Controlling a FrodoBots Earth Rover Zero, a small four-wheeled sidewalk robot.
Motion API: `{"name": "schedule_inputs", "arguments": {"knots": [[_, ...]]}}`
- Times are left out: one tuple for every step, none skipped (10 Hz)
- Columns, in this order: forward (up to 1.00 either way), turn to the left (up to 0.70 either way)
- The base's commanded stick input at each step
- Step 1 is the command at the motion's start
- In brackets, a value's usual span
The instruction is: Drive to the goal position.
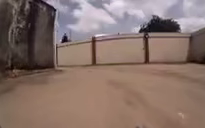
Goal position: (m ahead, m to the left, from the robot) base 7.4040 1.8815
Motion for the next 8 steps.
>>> {"name": "schedule_inputs", "arguments": {"knots": [[0.85,0.0],[0.85,0.0],[0.85,0.0],[0.85,0.0],[0.85,0.0],[0.85,0.0],[0.85,0.0],[0.85,0.0]]}}
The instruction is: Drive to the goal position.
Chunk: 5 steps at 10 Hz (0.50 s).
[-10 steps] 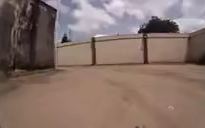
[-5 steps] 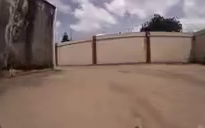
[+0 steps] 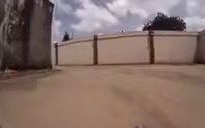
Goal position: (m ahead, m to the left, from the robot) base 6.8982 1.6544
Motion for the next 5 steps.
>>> {"name": "schedule_inputs", "arguments": {"knots": [[0.85,0.0],[0.85,0.0],[0.85,0.0],[0.85,0.0],[0.85,0.0]]}}
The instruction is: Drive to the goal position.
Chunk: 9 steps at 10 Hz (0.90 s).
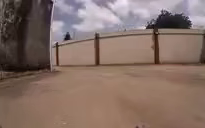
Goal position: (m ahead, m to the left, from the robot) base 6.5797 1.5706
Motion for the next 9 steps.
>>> {"name": "schedule_inputs", "arguments": {"knots": [[0.85,0.0],[0.85,0.0],[0.85,0.0],[0.85,0.0],[0.85,0.0],[0.85,0.0],[0.85,0.0],[0.85,0.0],[0.85,0.0]]}}
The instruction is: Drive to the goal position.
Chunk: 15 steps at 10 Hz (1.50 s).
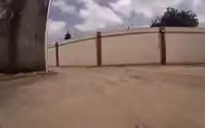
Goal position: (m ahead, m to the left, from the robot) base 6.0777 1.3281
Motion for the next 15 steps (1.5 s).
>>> {"name": "schedule_inputs", "arguments": {"knots": [[0.85,0.0],[0.85,0.0],[0.85,0.0],[0.85,0.0],[0.85,0.0],[0.85,0.0],[0.85,0.0],[0.85,0.0],[0.85,0.0],[0.85,0.0],[0.85,0.0],[0.85,0.0],[0.85,0.0],[0.85,0.0],[0.85,0.0]]}}
